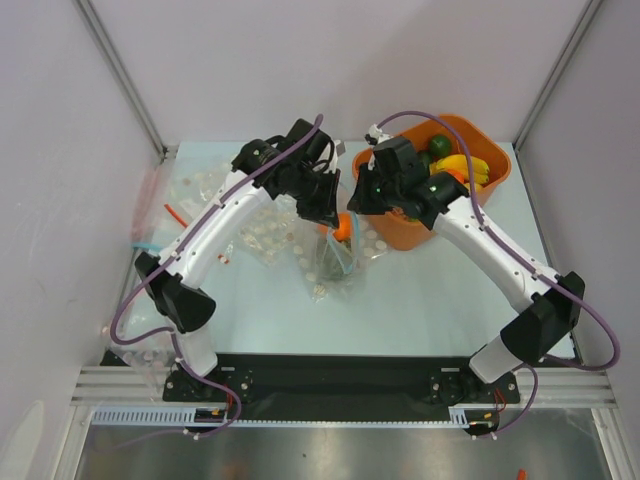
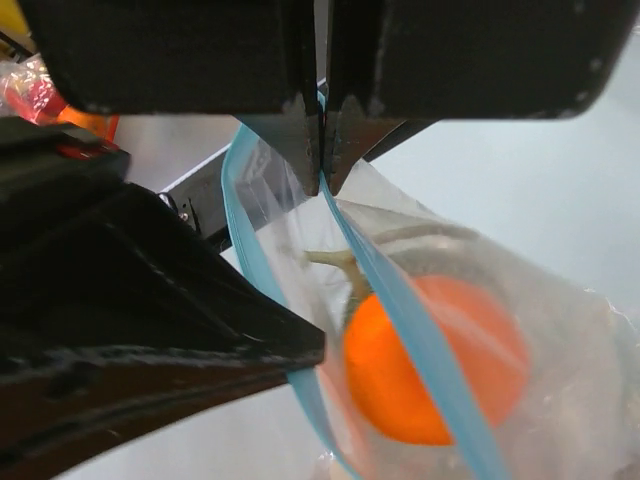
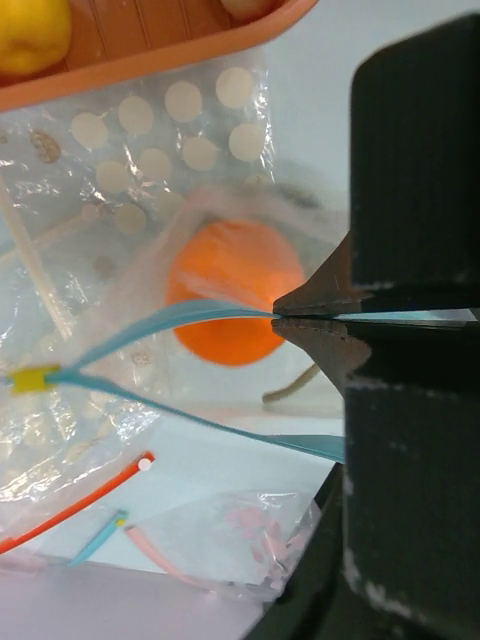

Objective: Place the food in the zip-top bag and seal the zipper
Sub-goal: Adjust the zipper food storage bag at the center of the board, then pick up the fake fruit from the bin.

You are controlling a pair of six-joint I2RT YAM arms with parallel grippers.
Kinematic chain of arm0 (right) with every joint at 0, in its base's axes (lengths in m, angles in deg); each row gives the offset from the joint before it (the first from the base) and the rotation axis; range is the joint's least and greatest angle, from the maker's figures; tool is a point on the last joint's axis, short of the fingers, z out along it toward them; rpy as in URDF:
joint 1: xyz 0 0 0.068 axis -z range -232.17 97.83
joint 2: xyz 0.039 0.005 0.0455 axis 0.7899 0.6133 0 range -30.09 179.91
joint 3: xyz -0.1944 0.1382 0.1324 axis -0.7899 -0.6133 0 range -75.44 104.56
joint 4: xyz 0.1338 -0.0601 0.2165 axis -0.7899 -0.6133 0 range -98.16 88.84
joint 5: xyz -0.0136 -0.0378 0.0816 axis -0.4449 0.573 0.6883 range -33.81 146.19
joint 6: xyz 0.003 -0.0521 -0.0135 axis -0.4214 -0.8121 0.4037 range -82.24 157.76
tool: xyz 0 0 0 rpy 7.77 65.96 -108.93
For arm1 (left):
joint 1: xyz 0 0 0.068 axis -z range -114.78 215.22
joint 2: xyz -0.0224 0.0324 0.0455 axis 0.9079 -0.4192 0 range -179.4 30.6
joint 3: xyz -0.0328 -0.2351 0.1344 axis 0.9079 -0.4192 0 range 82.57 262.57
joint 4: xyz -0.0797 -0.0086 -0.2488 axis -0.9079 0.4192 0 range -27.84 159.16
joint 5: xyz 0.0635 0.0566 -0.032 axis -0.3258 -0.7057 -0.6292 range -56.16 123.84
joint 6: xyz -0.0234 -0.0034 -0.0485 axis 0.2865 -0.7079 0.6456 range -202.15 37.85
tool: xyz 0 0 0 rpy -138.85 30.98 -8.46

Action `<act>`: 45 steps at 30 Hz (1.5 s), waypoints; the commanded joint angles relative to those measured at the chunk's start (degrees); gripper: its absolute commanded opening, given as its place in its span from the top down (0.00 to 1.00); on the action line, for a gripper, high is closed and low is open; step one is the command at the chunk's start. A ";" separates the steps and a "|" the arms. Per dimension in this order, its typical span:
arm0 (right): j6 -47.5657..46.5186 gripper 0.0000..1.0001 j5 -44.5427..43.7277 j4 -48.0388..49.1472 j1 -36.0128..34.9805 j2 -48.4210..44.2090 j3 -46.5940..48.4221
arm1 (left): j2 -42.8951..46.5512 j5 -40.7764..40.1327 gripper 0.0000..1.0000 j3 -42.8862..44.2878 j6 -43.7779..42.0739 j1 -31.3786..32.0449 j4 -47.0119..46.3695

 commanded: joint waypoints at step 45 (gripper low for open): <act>35.59 0.04 -15.17 10.03 24.54 31.48 17.36 | 11.70 2.83 1.00 -25.41 11.27 -2.62 -29.42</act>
